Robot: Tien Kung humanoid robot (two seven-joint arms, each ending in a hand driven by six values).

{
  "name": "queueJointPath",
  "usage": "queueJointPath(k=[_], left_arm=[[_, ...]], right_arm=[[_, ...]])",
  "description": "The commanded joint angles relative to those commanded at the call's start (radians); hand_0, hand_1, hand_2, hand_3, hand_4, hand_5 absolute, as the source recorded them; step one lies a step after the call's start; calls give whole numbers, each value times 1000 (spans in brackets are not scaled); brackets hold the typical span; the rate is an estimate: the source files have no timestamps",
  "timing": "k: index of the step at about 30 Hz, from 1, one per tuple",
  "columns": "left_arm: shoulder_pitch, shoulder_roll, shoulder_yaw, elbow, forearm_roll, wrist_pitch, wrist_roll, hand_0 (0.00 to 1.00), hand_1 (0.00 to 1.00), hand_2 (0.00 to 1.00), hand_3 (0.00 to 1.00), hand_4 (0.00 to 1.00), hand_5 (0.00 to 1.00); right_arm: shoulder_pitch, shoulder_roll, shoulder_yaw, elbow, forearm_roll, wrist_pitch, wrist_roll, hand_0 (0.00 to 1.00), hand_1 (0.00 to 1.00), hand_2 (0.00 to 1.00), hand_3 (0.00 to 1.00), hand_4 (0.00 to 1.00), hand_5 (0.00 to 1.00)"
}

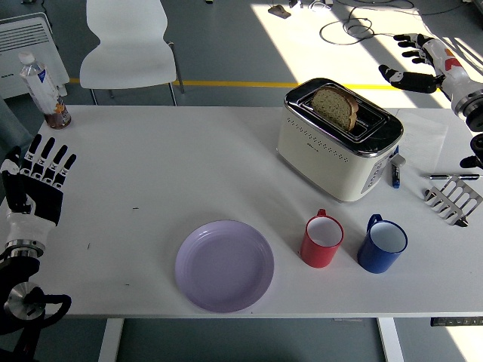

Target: Push plate across desktop,pick up the break from the machine,place the break in the plate

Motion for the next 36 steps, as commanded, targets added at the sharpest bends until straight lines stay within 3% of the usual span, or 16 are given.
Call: queueJointPath(k=[5, 15, 16, 21, 22, 27, 28, 33, 34, 36], left_arm=[[2, -3, 4, 6, 4, 5, 0, 794, 846, 922, 901, 531, 998], [-3, -5, 24, 18, 14, 12, 0, 792, 845, 920, 898, 531, 998], [-2, -5, 25, 18, 14, 12, -1, 793, 845, 918, 895, 531, 998], [-1, -6, 25, 21, 14, 15, -4, 793, 845, 918, 895, 531, 998], [-1, -6, 25, 21, 14, 15, -4, 794, 843, 915, 893, 531, 998], [-10, -5, 31, 20, 12, 17, -8, 794, 843, 915, 893, 531, 998], [-11, -6, 31, 19, 12, 17, -8, 793, 843, 915, 893, 525, 998], [-13, -6, 32, 20, 14, 19, -12, 793, 843, 915, 893, 525, 998], [-13, -6, 32, 21, 14, 20, -13, 794, 842, 914, 892, 525, 998], [-14, -7, 34, 21, 14, 21, -14, 794, 842, 914, 892, 525, 998]], right_arm=[[70, 56, -73, -96, -91, 25, -24, 874, 853, 925, 898, 789, 339], [172, 180, -165, -292, -67, 65, -34, 880, 853, 917, 894, 798, 343], [175, 185, -167, -300, -61, 67, -34, 864, 830, 866, 875, 806, 352], [211, 231, -185, -374, -96, 77, -47, 864, 830, 866, 875, 806, 352], [213, 235, -186, -381, -101, 77, -48, 819, 789, 805, 849, 801, 342], [243, 271, -190, -454, -136, 87, -57, 819, 789, 805, 849, 801, 342], [247, 275, -193, -464, -135, 89, -58, 742, 731, 714, 809, 800, 343], [263, 296, -215, -510, -130, 96, -68, 742, 731, 714, 809, 800, 343], [265, 299, -216, -515, -128, 97, -69, 656, 641, 609, 759, 792, 334], [273, 311, -220, -535, -120, 97, -72, 656, 641, 609, 759, 792, 334]])
